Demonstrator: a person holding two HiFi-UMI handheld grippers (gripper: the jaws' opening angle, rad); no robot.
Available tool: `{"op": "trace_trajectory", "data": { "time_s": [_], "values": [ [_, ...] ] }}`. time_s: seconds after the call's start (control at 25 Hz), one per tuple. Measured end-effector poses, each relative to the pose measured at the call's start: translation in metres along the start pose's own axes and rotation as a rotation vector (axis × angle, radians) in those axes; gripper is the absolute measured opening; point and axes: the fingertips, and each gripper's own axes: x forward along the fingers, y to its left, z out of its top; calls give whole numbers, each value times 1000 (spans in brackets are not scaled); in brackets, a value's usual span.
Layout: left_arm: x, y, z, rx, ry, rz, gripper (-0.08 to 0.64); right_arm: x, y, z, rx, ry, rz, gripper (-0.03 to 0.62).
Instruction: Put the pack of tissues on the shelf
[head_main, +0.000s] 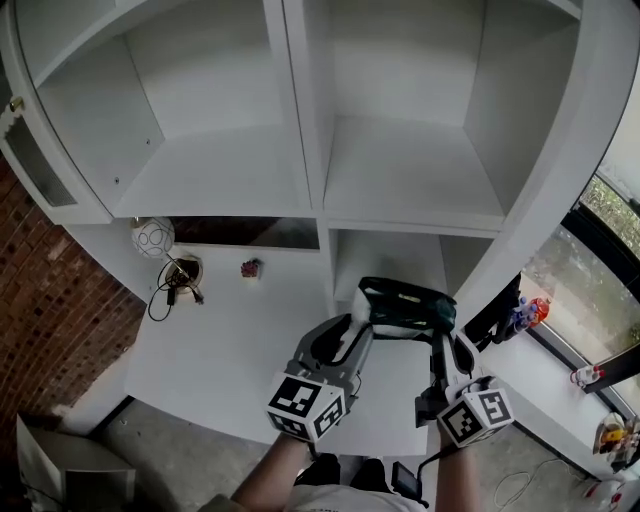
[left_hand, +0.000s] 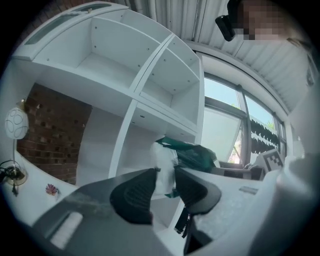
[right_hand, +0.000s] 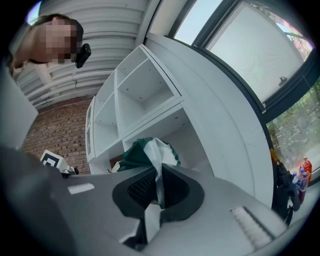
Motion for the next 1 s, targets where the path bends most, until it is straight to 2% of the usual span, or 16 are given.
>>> {"op": "trace_trajectory", "data": {
  "time_s": [0.24,0.48,0.72,1.0],
  "values": [
    [8,4,-14,11,33,22,94,3,-8,-10,-57,55,-8,2],
    [26,13,-24,22,71,31,79,16,-20,-18,-168,108,-27,2],
    [47,22,-17,75,84,94,76,38,-33,-17,-256,135,-94,3],
    [71,37,-15,126,47,155,75,68,-50,-17,-324,122,-179,3]
  ]
}}
